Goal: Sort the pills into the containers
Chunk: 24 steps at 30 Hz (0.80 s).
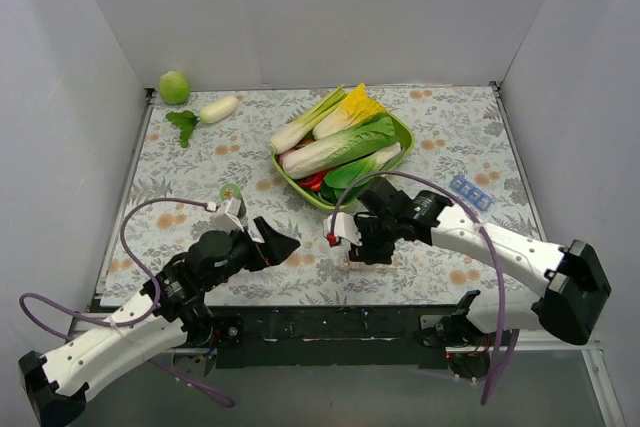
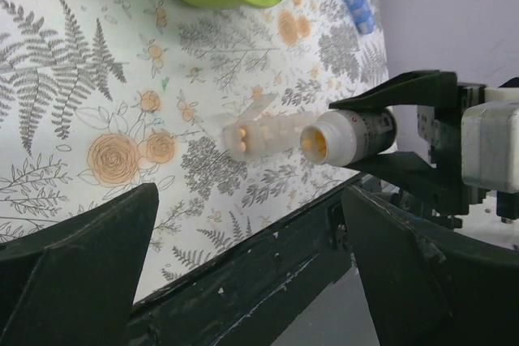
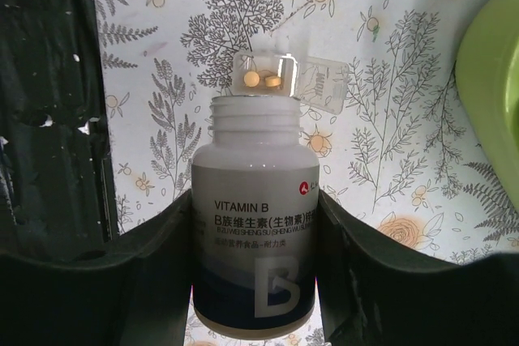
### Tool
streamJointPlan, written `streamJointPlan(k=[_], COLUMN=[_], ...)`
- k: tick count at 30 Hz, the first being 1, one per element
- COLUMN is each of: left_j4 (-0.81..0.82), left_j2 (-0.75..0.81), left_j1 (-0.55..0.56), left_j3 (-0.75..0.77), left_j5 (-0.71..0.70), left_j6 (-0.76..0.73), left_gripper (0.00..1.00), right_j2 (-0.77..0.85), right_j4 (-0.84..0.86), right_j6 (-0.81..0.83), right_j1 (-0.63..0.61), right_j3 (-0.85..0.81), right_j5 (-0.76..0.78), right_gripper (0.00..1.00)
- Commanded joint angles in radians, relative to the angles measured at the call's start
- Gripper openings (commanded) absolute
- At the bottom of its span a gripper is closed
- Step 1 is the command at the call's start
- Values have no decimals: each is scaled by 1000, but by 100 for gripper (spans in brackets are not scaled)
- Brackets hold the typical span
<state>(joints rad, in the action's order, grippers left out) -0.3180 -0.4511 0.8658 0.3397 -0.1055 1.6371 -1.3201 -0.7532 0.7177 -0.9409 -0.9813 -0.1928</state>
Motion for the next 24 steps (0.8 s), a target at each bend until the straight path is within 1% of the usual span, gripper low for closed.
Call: streamJointPlan(k=[1, 2, 3, 4, 5, 6, 7, 8, 9, 10, 12, 13, 14, 15, 16, 17, 18, 19, 21, 24], left_j4=[-198, -234, -280, -350, -381, -424, -516, -561, -599, -599, -605, -615, -610, -609, -612, -612, -613, -593, -544, -483], left_j2=[40, 42, 42, 37, 31, 17, 2, -45, -67, -86, -176, -225, -268, -376, -429, -476, -564, -592, -642, -731], left_j1=[-4, -4, -4, -4, -4, -4, -5, -4, -4, -4, -4, -8, -16, -31, -80, -106, -125, -151, -166, -226], left_j3=[160, 186, 211, 240, 289, 323, 352, 404, 419, 426, 435, 435, 433, 444, 450, 456, 463, 472, 475, 475], left_j5=[-114, -135, -166, -201, -242, -279, -310, -356, -364, -358, -336, -329, -313, -269, -246, -229, -224, -232, -234, -247], left_j6=[-57, -62, -50, -39, -40, -24, -8, 36, 47, 35, 32, 32, 23, -6, -22, -39, -43, -58, -92, -146], left_gripper=[98, 98, 98, 98, 98, 98, 98, 98, 98, 98, 98, 98, 98, 98, 98, 98, 98, 97, 89, 85], right_j2=[152, 226, 269, 313, 411, 462, 510, 591, 622, 648, 690, 697, 725, 737, 743, 754, 760, 766, 783, 797], right_j4=[95, 126, 208, 254, 308, 471, 545, 630, 703, 867, 990, 1129, 1182, 1218, 1227, 1224, 1218, 1209, 1189, 1174], right_j6=[-9, -14, -18, -26, -44, -70, -99, -157, -193, -239, -351, -383, -408, -426, -426, -429, -426, -420, -416, -417], right_j1=[56, 62, 65, 67, 67, 67, 67, 67, 68, 67, 67, 73, 80, 86, 86, 88, 88, 88, 90, 96], right_j3=[65, 116, 142, 171, 209, 284, 330, 366, 432, 460, 504, 547, 575, 592, 601, 602, 605, 606, 610, 619], right_j5=[-164, -206, -221, -241, -273, -289, -298, -322, -327, -324, -315, -307, -319, -326, -330, -330, -330, -327, -321, -313], right_gripper=[1, 1, 1, 1, 1, 1, 1, 1, 1, 1, 2, 3, 4, 4, 4, 4, 4, 4, 4, 4])
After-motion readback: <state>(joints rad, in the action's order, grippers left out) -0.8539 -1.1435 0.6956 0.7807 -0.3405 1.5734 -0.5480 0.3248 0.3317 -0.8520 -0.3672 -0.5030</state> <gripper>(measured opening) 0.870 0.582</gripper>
